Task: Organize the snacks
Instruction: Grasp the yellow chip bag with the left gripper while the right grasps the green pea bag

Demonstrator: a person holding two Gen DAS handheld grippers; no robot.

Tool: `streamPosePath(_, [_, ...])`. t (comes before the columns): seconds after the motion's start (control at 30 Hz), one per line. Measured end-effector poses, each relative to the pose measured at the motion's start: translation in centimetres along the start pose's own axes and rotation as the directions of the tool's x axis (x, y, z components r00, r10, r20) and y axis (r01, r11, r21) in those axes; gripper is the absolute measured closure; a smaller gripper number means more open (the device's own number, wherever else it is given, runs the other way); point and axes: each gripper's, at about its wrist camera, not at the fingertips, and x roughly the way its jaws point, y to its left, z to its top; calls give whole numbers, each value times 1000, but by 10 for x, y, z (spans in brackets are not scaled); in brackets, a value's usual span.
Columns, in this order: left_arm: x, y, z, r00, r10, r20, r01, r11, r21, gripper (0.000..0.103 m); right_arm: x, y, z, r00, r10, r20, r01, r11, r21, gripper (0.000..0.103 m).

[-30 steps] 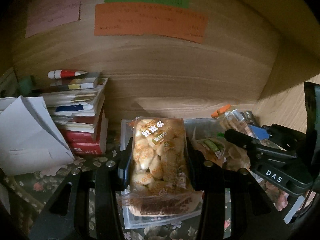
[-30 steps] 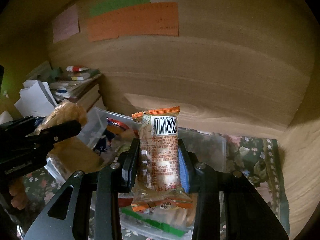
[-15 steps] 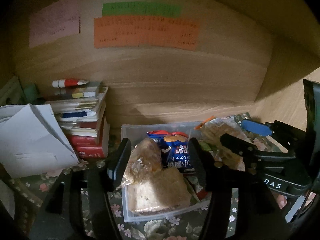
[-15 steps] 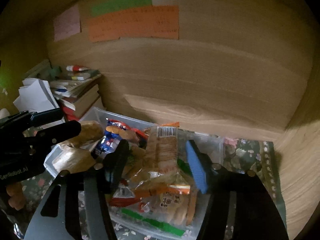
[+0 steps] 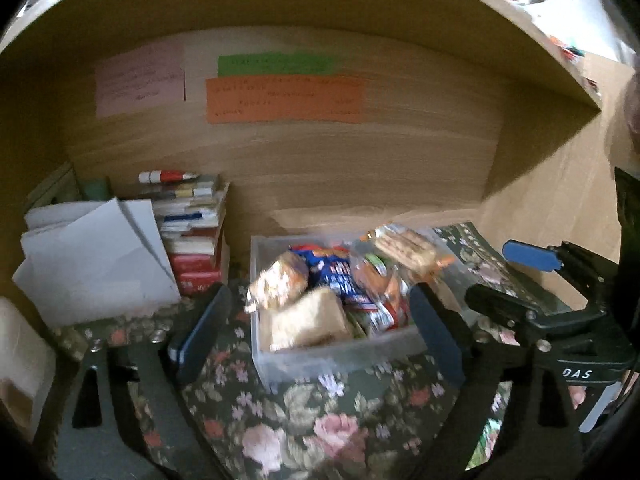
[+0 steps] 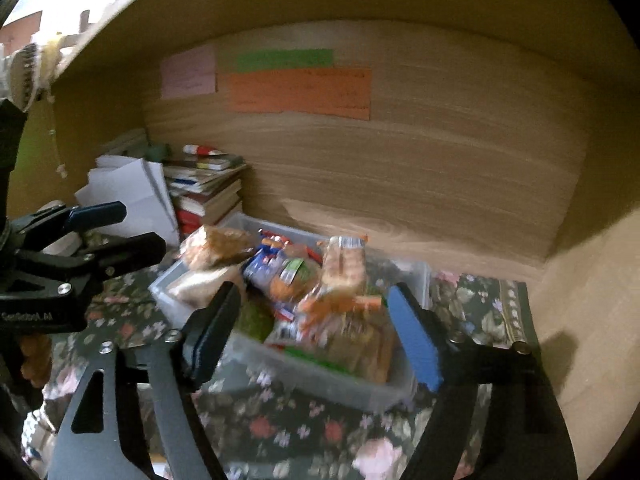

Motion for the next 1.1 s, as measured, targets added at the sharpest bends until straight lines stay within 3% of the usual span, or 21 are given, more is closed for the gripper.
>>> streamPosePath(0.33, [-11,-12,-60,994,-15,-105,13,1000,-13,7,-15,12,-65,995,39,-91,-37,999,29,25])
streamPosePath(0.7, [-15,-14,-108,980,-14,-200,1,998,-61,7,-1,25,-125,968,124,-219,-108,991,85,26])
streamPosePath(0.73, [-17,-17,-112,979,-14,-206,1,998,-60,7,0,26,-127,967,123,-222,-107,991,84,28])
streamPosePath(0.8, [-18,-22,-117,977,-12,-213,0,998,-58,7,2,27,-130,964,139,-227,-121,988,91,45])
streamPosePath(0.87, [-21,-26,-120,975,-18,-220,6,998,-57,7,0,27,-132,969,119,-218,-103,991,81,52])
streamPosePath(1.1, [-20,-52,-132,965,-45,-258,29,997,-65,7,-14,12,-136,978,99,-183,-80,991,111,57])
